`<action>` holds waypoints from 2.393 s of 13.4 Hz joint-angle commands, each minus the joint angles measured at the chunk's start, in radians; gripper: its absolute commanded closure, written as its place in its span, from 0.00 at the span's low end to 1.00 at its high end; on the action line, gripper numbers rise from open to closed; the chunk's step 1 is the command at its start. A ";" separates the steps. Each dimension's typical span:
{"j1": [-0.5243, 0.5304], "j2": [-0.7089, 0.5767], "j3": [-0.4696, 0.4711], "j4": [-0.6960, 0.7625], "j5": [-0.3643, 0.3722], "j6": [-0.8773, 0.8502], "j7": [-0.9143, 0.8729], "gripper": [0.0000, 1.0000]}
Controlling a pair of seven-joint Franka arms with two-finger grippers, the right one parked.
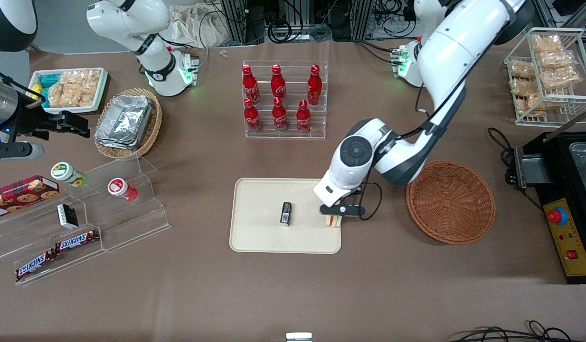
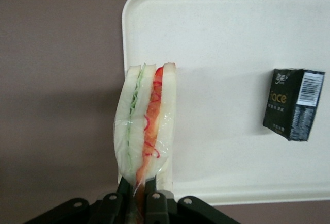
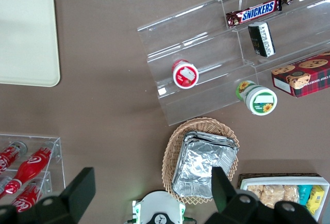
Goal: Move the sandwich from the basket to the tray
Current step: 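Lower the sandwich onto the tray beside the black box, then open the left gripper, release the sandwich, and retract the arm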
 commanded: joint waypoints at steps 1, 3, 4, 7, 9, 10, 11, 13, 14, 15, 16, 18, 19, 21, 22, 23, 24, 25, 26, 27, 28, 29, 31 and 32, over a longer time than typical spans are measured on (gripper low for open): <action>-0.042 0.061 0.025 0.081 0.026 -0.002 -0.020 0.99; -0.048 0.065 0.026 0.084 0.024 -0.004 -0.049 0.75; -0.049 0.065 0.026 0.084 0.024 -0.004 -0.074 0.59; -0.048 0.065 0.026 0.084 0.016 -0.016 -0.108 0.01; -0.039 0.052 0.025 0.099 0.009 -0.063 -0.108 0.01; -0.031 0.045 0.023 0.114 0.009 -0.108 -0.105 0.01; -0.022 0.023 0.023 0.119 0.006 -0.146 -0.100 0.01; 0.012 -0.049 0.023 0.110 -0.048 -0.217 -0.083 0.01; 0.033 -0.092 0.023 0.110 -0.066 -0.263 -0.057 0.01; 0.059 -0.132 0.025 0.107 -0.066 -0.307 -0.044 0.01; 0.094 -0.171 0.023 0.098 -0.068 -0.332 -0.036 0.01; 0.173 -0.258 0.019 0.049 -0.071 -0.359 -0.013 0.01; 0.200 -0.292 0.020 0.039 -0.085 -0.411 -0.013 0.01; 0.265 -0.346 0.020 0.039 -0.094 -0.539 -0.010 0.01; 0.295 -0.372 0.020 0.044 -0.094 -0.573 -0.005 0.01; 0.311 -0.384 0.020 0.056 -0.094 -0.614 0.053 0.01; 0.331 -0.389 0.022 0.079 -0.096 -0.658 0.149 0.01; 0.351 -0.392 0.022 0.100 -0.096 -0.698 0.212 0.01; 0.368 -0.399 0.022 0.105 -0.096 -0.714 0.239 0.01; 0.375 -0.409 0.022 0.104 -0.096 -0.715 0.242 0.01; 0.377 -0.412 0.022 0.104 -0.097 -0.717 0.243 0.01; 0.377 -0.413 0.022 0.104 -0.096 -0.722 0.250 0.01; 0.380 -0.425 0.025 0.102 -0.097 -0.723 0.288 0.00; 0.403 -0.430 0.023 0.102 -0.102 -0.738 0.317 0.01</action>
